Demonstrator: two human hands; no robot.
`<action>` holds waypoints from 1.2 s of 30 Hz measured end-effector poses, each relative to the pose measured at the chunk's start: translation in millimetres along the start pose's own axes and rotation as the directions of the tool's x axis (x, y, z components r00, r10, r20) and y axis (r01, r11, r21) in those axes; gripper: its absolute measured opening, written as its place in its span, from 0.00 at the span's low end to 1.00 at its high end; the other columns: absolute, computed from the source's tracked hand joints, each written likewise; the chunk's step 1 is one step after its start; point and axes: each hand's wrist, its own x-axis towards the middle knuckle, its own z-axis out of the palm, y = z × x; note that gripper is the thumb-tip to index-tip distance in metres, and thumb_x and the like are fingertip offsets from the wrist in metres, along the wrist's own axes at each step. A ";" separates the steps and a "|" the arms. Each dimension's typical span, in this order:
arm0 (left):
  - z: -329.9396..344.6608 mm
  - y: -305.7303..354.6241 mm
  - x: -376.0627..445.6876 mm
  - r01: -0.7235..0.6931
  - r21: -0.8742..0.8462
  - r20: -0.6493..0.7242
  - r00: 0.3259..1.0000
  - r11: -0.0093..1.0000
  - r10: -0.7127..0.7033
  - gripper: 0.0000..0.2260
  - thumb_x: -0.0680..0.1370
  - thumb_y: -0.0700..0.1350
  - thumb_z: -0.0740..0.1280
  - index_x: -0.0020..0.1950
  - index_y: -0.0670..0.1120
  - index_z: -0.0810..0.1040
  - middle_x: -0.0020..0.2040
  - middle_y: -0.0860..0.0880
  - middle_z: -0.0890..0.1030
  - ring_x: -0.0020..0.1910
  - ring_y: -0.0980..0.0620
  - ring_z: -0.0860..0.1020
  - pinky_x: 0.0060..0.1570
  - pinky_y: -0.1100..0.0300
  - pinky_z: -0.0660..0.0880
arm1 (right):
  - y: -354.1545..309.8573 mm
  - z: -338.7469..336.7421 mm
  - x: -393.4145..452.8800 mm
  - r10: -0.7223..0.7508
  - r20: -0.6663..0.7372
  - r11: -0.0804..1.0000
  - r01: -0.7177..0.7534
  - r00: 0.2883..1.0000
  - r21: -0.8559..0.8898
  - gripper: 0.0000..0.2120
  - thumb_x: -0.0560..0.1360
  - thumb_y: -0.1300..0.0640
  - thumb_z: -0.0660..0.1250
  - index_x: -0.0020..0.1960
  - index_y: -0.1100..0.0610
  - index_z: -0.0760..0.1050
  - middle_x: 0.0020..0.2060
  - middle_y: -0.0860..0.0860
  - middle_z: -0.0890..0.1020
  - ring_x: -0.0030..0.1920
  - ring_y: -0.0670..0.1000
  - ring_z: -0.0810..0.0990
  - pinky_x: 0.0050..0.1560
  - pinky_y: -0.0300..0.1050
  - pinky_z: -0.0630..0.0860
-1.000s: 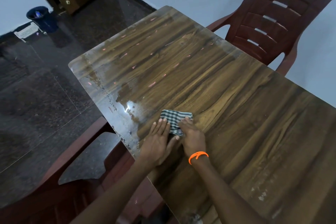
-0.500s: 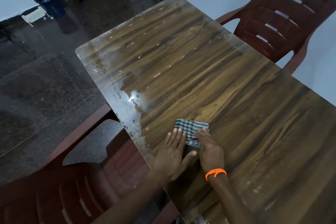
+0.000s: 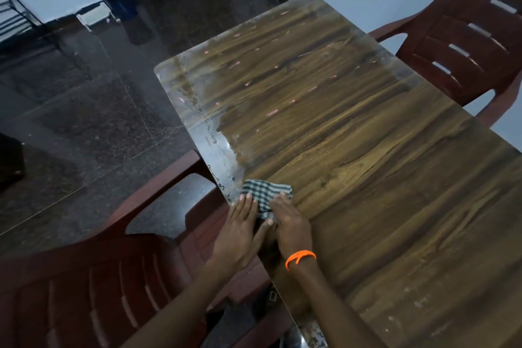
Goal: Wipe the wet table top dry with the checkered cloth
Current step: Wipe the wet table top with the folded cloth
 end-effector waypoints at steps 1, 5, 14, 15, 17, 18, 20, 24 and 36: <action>3.4 -3.9 -11.0 -0.004 0.021 0.007 1.000 1.000 0.003 0.39 0.81 0.69 0.40 0.83 0.44 0.49 0.82 0.48 0.45 0.80 0.55 0.37 0.78 0.57 0.37 | -3.8 1.4 -10.8 -0.022 0.001 1.000 0.022 1.000 -0.001 0.17 0.72 0.63 0.62 0.58 0.59 0.79 0.60 0.54 0.80 0.66 0.52 0.73 0.65 0.42 0.69; 25.8 0.3 -49.3 -0.072 0.077 0.053 0.996 0.994 0.068 0.36 0.83 0.68 0.42 0.83 0.46 0.46 0.82 0.49 0.43 0.80 0.57 0.35 0.79 0.54 0.38 | 7.0 -7.9 -55.7 -0.081 0.018 0.996 0.082 0.997 -0.042 0.19 0.72 0.61 0.58 0.59 0.59 0.79 0.61 0.53 0.79 0.66 0.51 0.73 0.65 0.42 0.68; 30.2 43.9 -4.0 -0.149 0.120 0.029 0.989 0.982 0.146 0.43 0.79 0.70 0.35 0.82 0.40 0.54 0.82 0.42 0.53 0.81 0.49 0.45 0.78 0.54 0.34 | 40.5 -35.2 -38.4 0.122 -0.116 0.991 -0.127 0.986 -0.039 0.19 0.66 0.65 0.64 0.56 0.58 0.80 0.58 0.53 0.81 0.63 0.54 0.76 0.62 0.43 0.70; 24.5 38.2 5.1 -0.140 0.139 0.023 0.990 0.980 0.138 0.44 0.77 0.70 0.33 0.82 0.40 0.55 0.82 0.42 0.53 0.82 0.48 0.46 0.78 0.54 0.35 | 34.5 -31.4 -26.4 0.120 -0.111 0.992 -0.124 0.986 -0.027 0.17 0.67 0.64 0.64 0.55 0.58 0.81 0.57 0.54 0.82 0.63 0.54 0.76 0.62 0.44 0.70; 12.5 21.2 17.4 -0.102 0.182 0.014 0.995 0.978 0.101 0.44 0.78 0.70 0.34 0.82 0.40 0.55 0.82 0.42 0.53 0.82 0.47 0.46 0.78 0.53 0.36 | 20.4 -17.5 -6.9 0.114 -0.078 0.993 -0.116 0.990 -0.016 0.13 0.68 0.61 0.65 0.51 0.57 0.81 0.54 0.55 0.82 0.61 0.54 0.77 0.61 0.46 0.72; 6.4 10.6 21.4 -0.077 0.189 0.012 0.997 0.979 0.076 0.41 0.80 0.68 0.38 0.82 0.41 0.54 0.82 0.42 0.52 0.82 0.46 0.46 0.78 0.52 0.38 | 10.5 -9.5 0.9 0.113 -0.054 0.993 -0.114 0.992 -0.017 0.10 0.69 0.59 0.65 0.49 0.56 0.80 0.52 0.54 0.82 0.60 0.54 0.77 0.58 0.47 0.74; -3.6 -10.2 19.7 -0.014 0.160 0.031 0.999 0.987 0.009 0.35 0.84 0.65 0.46 0.82 0.41 0.53 0.83 0.42 0.51 0.82 0.47 0.46 0.79 0.51 0.41 | -13.7 6.0 8.0 0.106 0.007 0.994 -0.106 0.994 -0.022 0.06 0.69 0.57 0.64 0.45 0.55 0.77 0.48 0.53 0.81 0.57 0.54 0.78 0.51 0.49 0.77; -18.0 -35.6 -7.3 -0.044 0.247 0.118 0.993 0.968 0.015 0.33 0.85 0.62 0.46 0.82 0.40 0.52 0.83 0.41 0.51 0.82 0.46 0.46 0.79 0.49 0.43 | -50.5 21.0 -15.7 0.103 0.019 0.994 -0.103 0.994 -0.027 0.04 0.68 0.61 0.66 0.40 0.54 0.73 0.45 0.52 0.80 0.56 0.54 0.77 0.42 0.46 0.75; -27.9 -22.8 25.6 -0.374 0.344 0.236 0.922 0.861 0.307 0.37 0.80 0.61 0.35 0.82 0.40 0.55 0.82 0.40 0.55 0.81 0.45 0.51 0.79 0.50 0.43 | -31.6 2.5 -20.7 0.332 -0.217 0.941 -0.338 0.918 0.013 0.17 0.67 0.72 0.64 0.51 0.57 0.80 0.57 0.55 0.81 0.63 0.53 0.76 0.58 0.48 0.74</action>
